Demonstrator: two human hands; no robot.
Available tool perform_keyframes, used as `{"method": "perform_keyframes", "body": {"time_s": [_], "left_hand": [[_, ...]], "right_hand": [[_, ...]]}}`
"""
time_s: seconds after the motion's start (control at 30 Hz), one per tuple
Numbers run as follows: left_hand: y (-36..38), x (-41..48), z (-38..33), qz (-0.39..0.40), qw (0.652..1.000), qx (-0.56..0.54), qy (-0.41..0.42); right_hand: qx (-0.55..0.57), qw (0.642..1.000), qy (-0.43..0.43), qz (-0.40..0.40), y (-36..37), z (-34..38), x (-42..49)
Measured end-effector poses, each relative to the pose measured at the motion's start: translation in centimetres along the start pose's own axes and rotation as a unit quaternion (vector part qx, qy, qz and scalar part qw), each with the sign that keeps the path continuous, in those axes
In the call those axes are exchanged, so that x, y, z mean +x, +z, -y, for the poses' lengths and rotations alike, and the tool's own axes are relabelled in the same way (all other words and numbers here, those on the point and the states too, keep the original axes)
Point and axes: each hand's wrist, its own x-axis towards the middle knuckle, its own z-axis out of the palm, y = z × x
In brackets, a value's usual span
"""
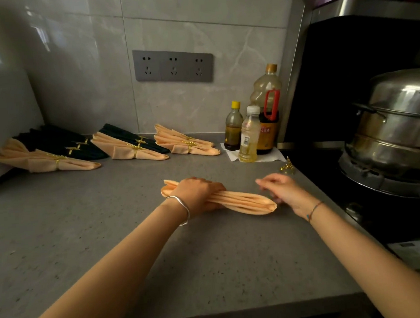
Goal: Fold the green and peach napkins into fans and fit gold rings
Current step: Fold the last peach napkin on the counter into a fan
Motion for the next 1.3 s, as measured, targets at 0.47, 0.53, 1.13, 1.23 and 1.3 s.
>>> {"method": "perform_keyframes", "body": {"time_s": [0.47, 0.53, 1.13, 1.23, 1.3], "left_hand": [[2.1, 3.1, 1.5, -0.047, 0.997, -0.010, -0.067], [2.2, 3.1, 1.6, -0.045, 0.997, -0.006, -0.069], [1.1, 1.0, 3.2, -0.044, 0.988, -0.019, -0.148], [1.2, 1.2, 3.2, -0.037, 0.989, -0.016, -0.142], [1.2, 1.4, 3.0, -0.036, 0.990, -0.013, -0.133]], "right_hand": [[-0.221, 0.936, 0.028, -0.271, -2.6, -5.1, 11.1], [-0.240, 0.931, 0.026, -0.275, -2.6, -5.3, 11.2], [-0.095, 0.978, -0.141, 0.124, -1.4, 0.4, 3.4], [-0.073, 0.975, -0.152, 0.146, -0.9, 1.0, 2.8], [-0.040, 0.974, -0.167, 0.148, -0.4, 1.3, 2.4]]}}
